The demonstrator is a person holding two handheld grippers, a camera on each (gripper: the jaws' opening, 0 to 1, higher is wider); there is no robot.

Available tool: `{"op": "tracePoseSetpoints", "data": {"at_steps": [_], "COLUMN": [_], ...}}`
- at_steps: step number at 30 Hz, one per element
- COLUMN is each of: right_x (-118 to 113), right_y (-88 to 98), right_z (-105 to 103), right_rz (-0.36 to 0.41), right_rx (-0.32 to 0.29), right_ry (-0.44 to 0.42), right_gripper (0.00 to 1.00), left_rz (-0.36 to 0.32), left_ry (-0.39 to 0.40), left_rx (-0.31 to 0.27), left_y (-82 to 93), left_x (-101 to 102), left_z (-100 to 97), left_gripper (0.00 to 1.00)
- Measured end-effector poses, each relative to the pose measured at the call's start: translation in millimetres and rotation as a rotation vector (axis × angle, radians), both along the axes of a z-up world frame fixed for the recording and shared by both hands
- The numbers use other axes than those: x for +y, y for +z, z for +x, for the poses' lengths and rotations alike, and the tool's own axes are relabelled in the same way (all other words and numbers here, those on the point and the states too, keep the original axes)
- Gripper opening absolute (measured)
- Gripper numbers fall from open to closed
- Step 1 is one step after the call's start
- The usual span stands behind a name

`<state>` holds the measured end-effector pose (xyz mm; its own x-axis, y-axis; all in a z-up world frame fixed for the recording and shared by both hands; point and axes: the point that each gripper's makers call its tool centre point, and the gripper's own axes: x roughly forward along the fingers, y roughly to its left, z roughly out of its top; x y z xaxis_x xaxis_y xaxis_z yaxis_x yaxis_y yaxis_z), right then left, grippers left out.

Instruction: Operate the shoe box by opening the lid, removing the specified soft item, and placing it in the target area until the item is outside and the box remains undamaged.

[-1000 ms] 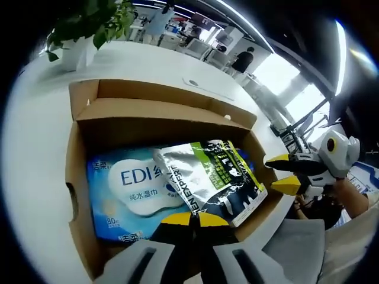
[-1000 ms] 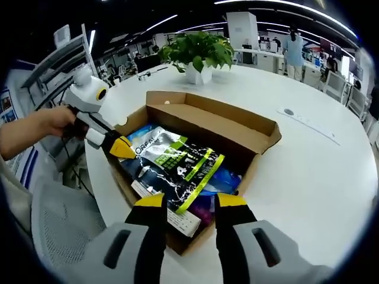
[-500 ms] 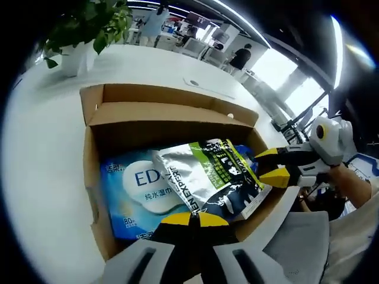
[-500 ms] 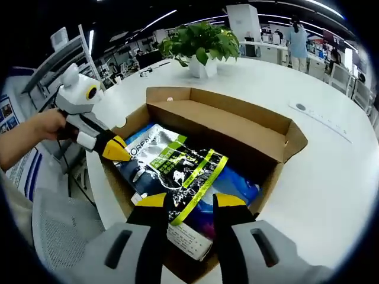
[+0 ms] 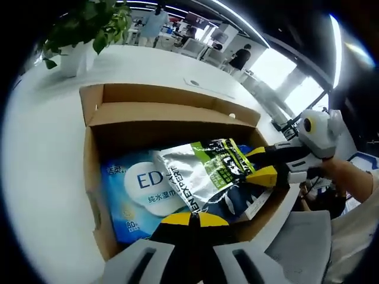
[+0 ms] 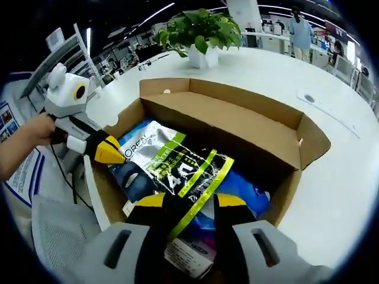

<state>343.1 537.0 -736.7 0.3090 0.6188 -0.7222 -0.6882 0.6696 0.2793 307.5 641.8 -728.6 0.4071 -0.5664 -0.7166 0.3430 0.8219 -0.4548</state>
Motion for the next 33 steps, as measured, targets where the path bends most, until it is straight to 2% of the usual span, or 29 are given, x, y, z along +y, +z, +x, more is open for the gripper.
{"op": "tracePoseSetpoints", "data": {"at_steps": [4,11,16,23,33], "right_x": [1,-2,-5,-9,-27], "right_y": [1.1,4.1,7.0,18.7,37.7], "right_z": [2,2,-1,-2,0], "right_rz": [0.009,0.012,0.016,0.026,0.043], "right_rx": [0.007,-0.002,0.000,-0.031,-0.044], "right_ry": [-0.030,-0.061,-0.083,-0.093,-0.118], "right_gripper": [0.24,0.02,0.01,0.00,0.00], "left_rz": [0.013,0.035,0.047,0.049,0.045], "left_ry": [-0.007,-0.012,-0.018,-0.016,-0.034], "left_rx": [-0.002,-0.021,-0.034,-0.062,-0.093], "left_y": [-0.5,3.8,8.8,19.3,34.4], "left_x": [0,-1,-3,-7,-23], "left_z": [0.6,1.7,-0.3,-0.2,1.0], "left_gripper": [0.01,0.00,0.00,0.00,0.00]}}
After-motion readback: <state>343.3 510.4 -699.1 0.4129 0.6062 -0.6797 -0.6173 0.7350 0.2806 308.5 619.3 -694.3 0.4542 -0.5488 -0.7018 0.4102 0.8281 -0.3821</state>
